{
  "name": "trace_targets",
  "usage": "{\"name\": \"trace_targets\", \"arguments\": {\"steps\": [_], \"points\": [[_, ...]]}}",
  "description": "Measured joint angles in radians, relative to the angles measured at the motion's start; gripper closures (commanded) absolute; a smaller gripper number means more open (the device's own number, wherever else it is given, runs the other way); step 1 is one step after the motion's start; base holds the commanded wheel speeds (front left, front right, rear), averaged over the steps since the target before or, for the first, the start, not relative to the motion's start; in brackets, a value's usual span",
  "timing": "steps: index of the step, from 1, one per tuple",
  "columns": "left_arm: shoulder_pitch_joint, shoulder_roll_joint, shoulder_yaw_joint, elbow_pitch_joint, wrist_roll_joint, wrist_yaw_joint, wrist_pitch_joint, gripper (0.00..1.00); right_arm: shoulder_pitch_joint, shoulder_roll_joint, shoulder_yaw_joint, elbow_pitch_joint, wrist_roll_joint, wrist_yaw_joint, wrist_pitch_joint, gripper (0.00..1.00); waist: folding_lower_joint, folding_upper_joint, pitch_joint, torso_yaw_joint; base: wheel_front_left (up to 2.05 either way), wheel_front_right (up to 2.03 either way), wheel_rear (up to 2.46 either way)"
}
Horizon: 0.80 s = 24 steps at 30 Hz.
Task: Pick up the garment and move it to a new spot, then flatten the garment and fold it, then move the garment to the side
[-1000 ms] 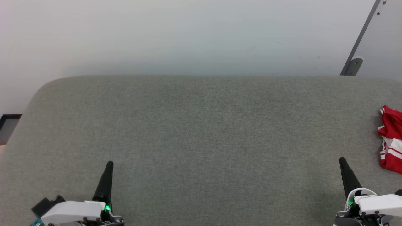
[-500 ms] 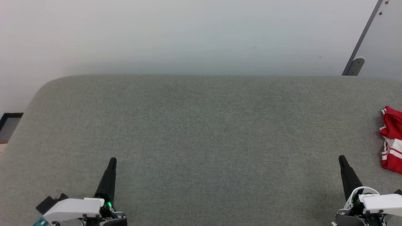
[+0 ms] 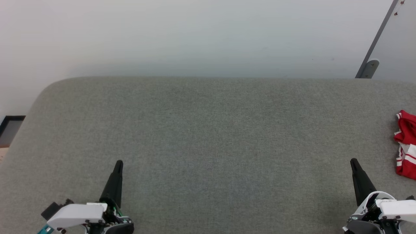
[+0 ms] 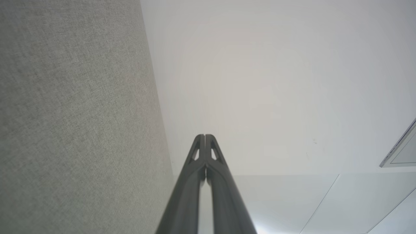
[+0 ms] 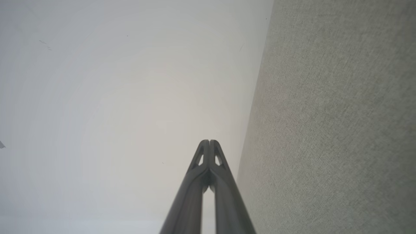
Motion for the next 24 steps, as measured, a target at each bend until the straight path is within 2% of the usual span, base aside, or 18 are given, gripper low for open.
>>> {"name": "trace_targets", "arguments": {"steps": [24], "points": [[-0.001, 0.000, 0.000, 0.000, 0.000, 0.000, 0.000, 1.00, -0.007, 0.000, 0.000, -0.001, 0.000, 0.000, 0.000, 1.00, 0.0000, 0.0000, 0.000, 0.000, 0.00, 0.00, 0.00]]}}
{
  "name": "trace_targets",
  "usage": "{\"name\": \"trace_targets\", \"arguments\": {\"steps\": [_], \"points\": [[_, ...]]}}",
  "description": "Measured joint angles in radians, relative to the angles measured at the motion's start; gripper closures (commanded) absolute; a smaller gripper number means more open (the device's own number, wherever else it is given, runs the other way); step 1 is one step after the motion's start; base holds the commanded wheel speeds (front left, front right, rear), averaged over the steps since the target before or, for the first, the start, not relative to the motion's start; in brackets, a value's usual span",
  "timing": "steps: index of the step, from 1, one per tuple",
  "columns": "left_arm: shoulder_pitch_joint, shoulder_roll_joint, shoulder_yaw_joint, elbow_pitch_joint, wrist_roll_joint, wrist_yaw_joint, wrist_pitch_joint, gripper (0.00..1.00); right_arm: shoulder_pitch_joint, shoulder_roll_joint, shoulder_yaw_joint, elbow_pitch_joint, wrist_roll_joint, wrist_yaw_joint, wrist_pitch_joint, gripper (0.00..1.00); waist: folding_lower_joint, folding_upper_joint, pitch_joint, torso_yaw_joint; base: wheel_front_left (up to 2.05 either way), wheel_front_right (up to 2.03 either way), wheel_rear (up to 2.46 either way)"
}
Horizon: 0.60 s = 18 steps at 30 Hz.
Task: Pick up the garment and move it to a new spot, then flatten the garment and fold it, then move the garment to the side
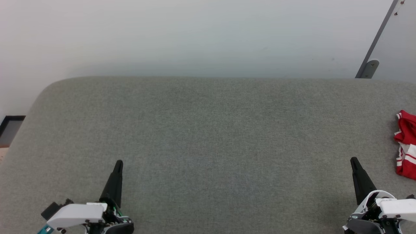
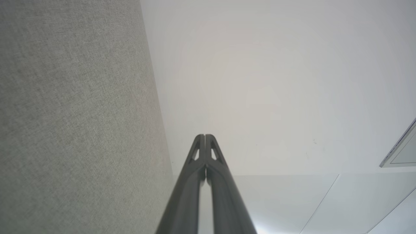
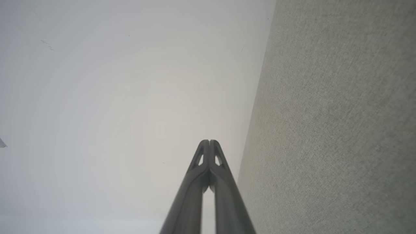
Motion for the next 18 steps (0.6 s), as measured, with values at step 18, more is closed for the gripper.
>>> {"name": "trace_targets", "arguments": {"steps": [18], "points": [[0.000, 0.000, 0.000, 0.000, 0.000, 0.000, 0.000, 1.00, 0.000, 0.000, 0.000, 0.000, 0.000, 0.000, 0.000, 1.00, 0.0000, 0.0000, 0.000, 0.000, 0.00, 0.00, 0.00]]}}
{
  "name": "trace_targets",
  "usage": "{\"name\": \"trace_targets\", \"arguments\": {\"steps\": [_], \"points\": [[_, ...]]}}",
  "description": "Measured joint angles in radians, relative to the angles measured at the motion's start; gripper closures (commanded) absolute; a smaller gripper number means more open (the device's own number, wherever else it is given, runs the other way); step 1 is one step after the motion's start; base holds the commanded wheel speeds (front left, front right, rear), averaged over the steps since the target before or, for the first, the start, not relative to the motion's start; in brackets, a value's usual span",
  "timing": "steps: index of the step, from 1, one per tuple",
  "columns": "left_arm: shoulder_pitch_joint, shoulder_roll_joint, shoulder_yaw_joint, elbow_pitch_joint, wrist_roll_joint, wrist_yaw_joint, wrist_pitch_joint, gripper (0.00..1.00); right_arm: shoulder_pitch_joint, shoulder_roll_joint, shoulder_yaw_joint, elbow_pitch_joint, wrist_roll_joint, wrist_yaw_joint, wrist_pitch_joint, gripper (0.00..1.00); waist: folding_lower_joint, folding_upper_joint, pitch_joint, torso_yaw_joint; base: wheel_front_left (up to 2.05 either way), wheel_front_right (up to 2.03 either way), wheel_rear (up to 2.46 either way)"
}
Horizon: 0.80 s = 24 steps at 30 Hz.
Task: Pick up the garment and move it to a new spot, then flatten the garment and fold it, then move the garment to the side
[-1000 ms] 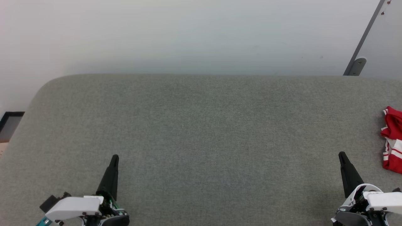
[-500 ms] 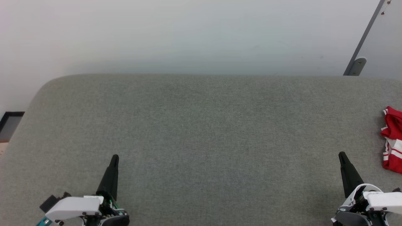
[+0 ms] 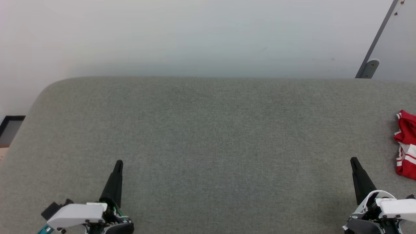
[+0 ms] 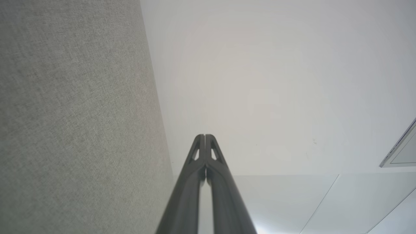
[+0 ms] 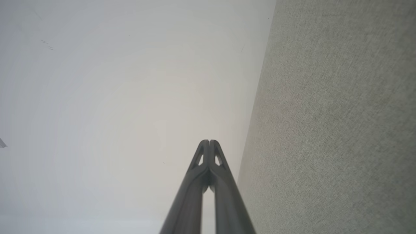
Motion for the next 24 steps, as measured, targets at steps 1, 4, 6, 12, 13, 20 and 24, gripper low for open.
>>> {"name": "trace_targets", "arguments": {"steps": [1, 4, 6, 12, 13, 20, 24], "points": [[0.000, 0.000, 0.000, 0.000, 0.000, 0.000, 0.000, 1.00, 0.000, 0.000, 0.000, 0.000, 0.000, 0.000, 0.000, 1.00, 0.0000, 0.0000, 0.000, 0.000, 0.00, 0.00, 0.00], [0.000, 0.000, 0.000, 0.000, 0.000, 0.000, 0.000, 1.00, 0.000, 0.000, 0.000, 0.000, 0.000, 0.000, 0.000, 1.00, -0.0001, 0.0000, 0.000, 0.000, 0.00, 0.00, 0.00], [0.000, 0.000, 0.000, 0.000, 0.000, 0.000, 0.000, 1.00, 0.000, 0.000, 0.000, 0.000, 0.000, 0.000, 0.000, 1.00, 0.0000, 0.0000, 0.000, 0.000, 0.00, 0.00, 0.00], [0.000, 0.000, 0.000, 0.000, 0.000, 0.000, 0.000, 1.00, 0.000, 0.000, 0.000, 0.000, 0.000, 0.000, 0.000, 1.00, 0.0000, 0.0000, 0.000, 0.000, 0.00, 0.00, 0.00], [0.000, 0.000, 0.000, 0.000, 0.000, 0.000, 0.000, 1.00, 0.000, 0.000, 0.000, 0.000, 0.000, 0.000, 0.000, 1.00, 0.0000, 0.0000, 0.000, 0.000, 0.00, 0.00, 0.00], [0.000, 0.000, 0.000, 0.000, 0.000, 0.000, 0.000, 1.00, 0.000, 0.000, 0.000, 0.000, 0.000, 0.000, 0.000, 1.00, 0.0000, 0.0000, 0.000, 0.000, 0.00, 0.00, 0.00], [0.000, 0.000, 0.000, 0.000, 0.000, 0.000, 0.000, 1.00, 0.000, 0.000, 0.000, 0.000, 0.000, 0.000, 0.000, 1.00, -0.0001, 0.0000, 0.000, 0.000, 0.00, 0.00, 0.00]]}}
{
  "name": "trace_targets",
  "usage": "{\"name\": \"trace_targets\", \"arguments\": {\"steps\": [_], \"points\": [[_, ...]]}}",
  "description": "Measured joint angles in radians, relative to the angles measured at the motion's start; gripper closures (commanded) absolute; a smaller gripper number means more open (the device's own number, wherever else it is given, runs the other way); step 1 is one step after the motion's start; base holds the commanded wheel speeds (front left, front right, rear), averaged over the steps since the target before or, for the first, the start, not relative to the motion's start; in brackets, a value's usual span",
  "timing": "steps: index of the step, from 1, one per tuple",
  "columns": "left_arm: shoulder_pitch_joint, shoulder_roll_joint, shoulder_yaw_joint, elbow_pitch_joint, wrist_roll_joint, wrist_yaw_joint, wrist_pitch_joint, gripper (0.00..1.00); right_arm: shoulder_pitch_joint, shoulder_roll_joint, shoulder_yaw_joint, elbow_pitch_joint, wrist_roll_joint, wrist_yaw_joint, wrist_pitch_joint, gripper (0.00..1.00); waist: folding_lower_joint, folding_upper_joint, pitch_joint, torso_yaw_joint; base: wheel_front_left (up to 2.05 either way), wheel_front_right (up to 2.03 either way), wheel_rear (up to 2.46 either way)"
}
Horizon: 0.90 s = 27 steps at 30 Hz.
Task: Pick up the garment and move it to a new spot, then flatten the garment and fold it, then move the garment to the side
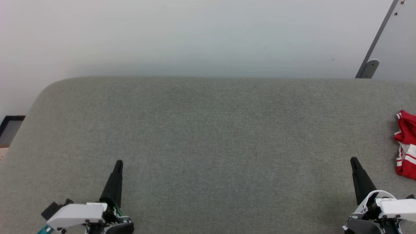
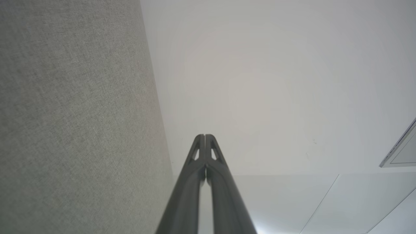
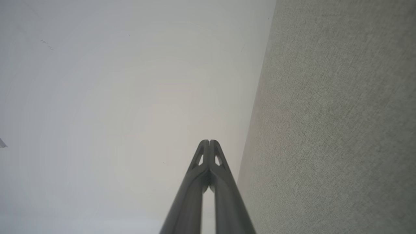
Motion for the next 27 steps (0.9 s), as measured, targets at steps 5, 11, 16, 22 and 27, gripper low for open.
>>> {"name": "trace_targets", "arguments": {"steps": [5, 11, 16, 22, 27], "points": [[0.000, 0.000, 0.000, 0.000, 0.000, 0.000, 0.000, 1.00, 0.000, 0.000, 0.000, 0.000, 0.000, 0.000, 0.000, 1.00, 0.0000, 0.0000, 0.000, 0.000, 0.00, 0.00, 0.00], [0.000, 0.000, 0.000, 0.000, 0.000, 0.000, 0.000, 1.00, 0.000, 0.000, 0.000, 0.000, 0.000, 0.000, 0.000, 1.00, 0.0001, 0.0000, 0.000, 0.000, 0.00, 0.00, 0.00], [0.000, 0.000, 0.000, 0.000, 0.000, 0.000, 0.000, 1.00, 0.000, 0.000, 0.000, 0.000, 0.000, 0.000, 0.000, 1.00, 0.0000, 0.0000, 0.000, 0.000, 0.00, 0.00, 0.00], [0.000, 0.000, 0.000, 0.000, 0.000, 0.000, 0.000, 1.00, 0.000, 0.000, 0.000, 0.000, 0.000, 0.000, 0.000, 1.00, 0.0000, 0.0000, 0.000, 0.000, 0.00, 0.00, 0.00], [0.000, 0.000, 0.000, 0.000, 0.000, 0.000, 0.000, 1.00, 0.000, 0.000, 0.000, 0.000, 0.000, 0.000, 0.000, 1.00, 0.0001, 0.0000, 0.000, 0.000, 0.00, 0.00, 0.00]]}}
